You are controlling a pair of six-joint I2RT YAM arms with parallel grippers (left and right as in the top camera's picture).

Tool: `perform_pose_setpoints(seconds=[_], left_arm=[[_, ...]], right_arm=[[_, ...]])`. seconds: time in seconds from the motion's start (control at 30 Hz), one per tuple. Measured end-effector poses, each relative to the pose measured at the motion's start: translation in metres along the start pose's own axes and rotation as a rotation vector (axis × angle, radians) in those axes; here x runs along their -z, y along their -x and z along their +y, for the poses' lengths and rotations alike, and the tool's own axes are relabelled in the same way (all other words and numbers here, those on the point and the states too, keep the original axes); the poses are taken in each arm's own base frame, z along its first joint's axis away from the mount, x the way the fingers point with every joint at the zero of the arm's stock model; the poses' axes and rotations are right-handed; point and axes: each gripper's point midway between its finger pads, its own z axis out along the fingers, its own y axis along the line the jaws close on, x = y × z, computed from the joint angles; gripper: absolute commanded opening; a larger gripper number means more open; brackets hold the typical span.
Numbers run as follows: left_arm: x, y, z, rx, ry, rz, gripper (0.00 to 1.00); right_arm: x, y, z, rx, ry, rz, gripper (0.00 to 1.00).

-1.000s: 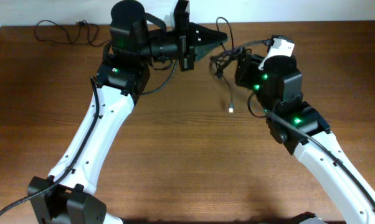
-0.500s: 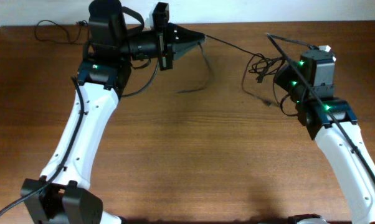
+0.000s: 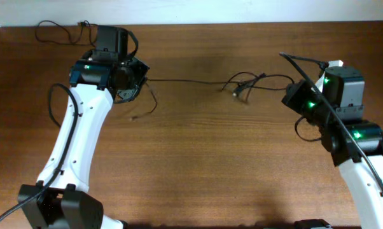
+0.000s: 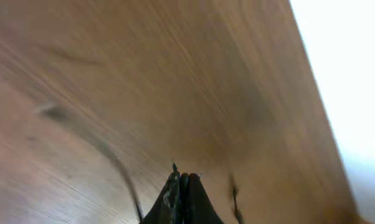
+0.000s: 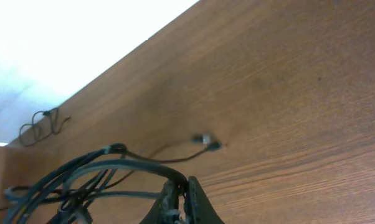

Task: Untangle cables

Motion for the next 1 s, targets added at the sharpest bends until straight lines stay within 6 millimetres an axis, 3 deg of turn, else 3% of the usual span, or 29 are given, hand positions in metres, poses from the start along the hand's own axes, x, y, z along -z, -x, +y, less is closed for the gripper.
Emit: perform_pose_setpoints(seconds=[0.17, 0.27, 0.37, 0.47, 0.57, 0.63, 0.7, 0.73, 0.8, 0.87, 0.93, 0.97, 1.0], left_arm=[[0.001, 0.012, 0.011, -0.008, 0.06, -0.074, 0.02], [0.002, 0.017, 0.019, -0.014, 0.096, -0.101, 0.01], [-0.001, 0.028, 0.039, -0.011, 0.185, -0.142, 0.07], [-0.018, 0.027, 0.055, -0.018, 0.268, -0.123, 0.05], [-0.026, 0.019, 0.055, -0.05, 0.265, -0.07, 0.02], [-0.032, 0.007, 0.031, -0.15, 0.143, 0.019, 0.0], [-0.032, -0.016, -0.01, -0.348, -0.082, 0.152, 0.0], [-0.022, -0.045, -0.045, -0.532, -0.31, 0.262, 0.0], [0.002, -0.083, -0.08, -0.697, -0.569, 0.377, 0.0], [0.041, -0.132, -0.114, -0.866, -0.857, 0.486, 0.0], [0.073, -0.155, -0.134, -0.963, -1.006, 0.509, 0.0], [0.097, -0.165, -0.144, -1.014, -1.081, 0.508, 0.0], [0.134, -0.175, -0.156, -1.082, -1.173, 0.485, 0.0]], right_arm=[[0.01, -0.003, 0.004, 0.002, 0.021, 0.005, 0.04], [0.016, 0.0, 0.018, 0.009, 0.094, -0.005, 0.04], [0.044, 0.022, 0.029, 0.018, 0.145, -0.121, 0.04], [0.081, 0.044, 0.04, 0.022, 0.192, -0.226, 0.04], [0.1, 0.043, 0.042, 0.02, 0.207, -0.245, 0.24], [0.093, 0.036, 0.04, 0.018, 0.202, -0.199, 0.44], [0.076, 0.027, 0.042, 0.019, 0.215, -0.123, 0.61], [0.063, 0.019, 0.044, 0.016, 0.23, -0.06, 0.63], [0.043, 0.007, 0.05, 0.033, 0.272, 0.041, 0.72], [0.021, -0.007, 0.052, 0.04, 0.298, 0.145, 0.79], [0.009, -0.016, 0.052, 0.039, 0.313, 0.206, 0.81], [0.004, -0.019, 0.051, 0.038, 0.318, 0.228, 0.83], [0.002, -0.02, 0.052, 0.036, 0.323, 0.237, 0.83]])
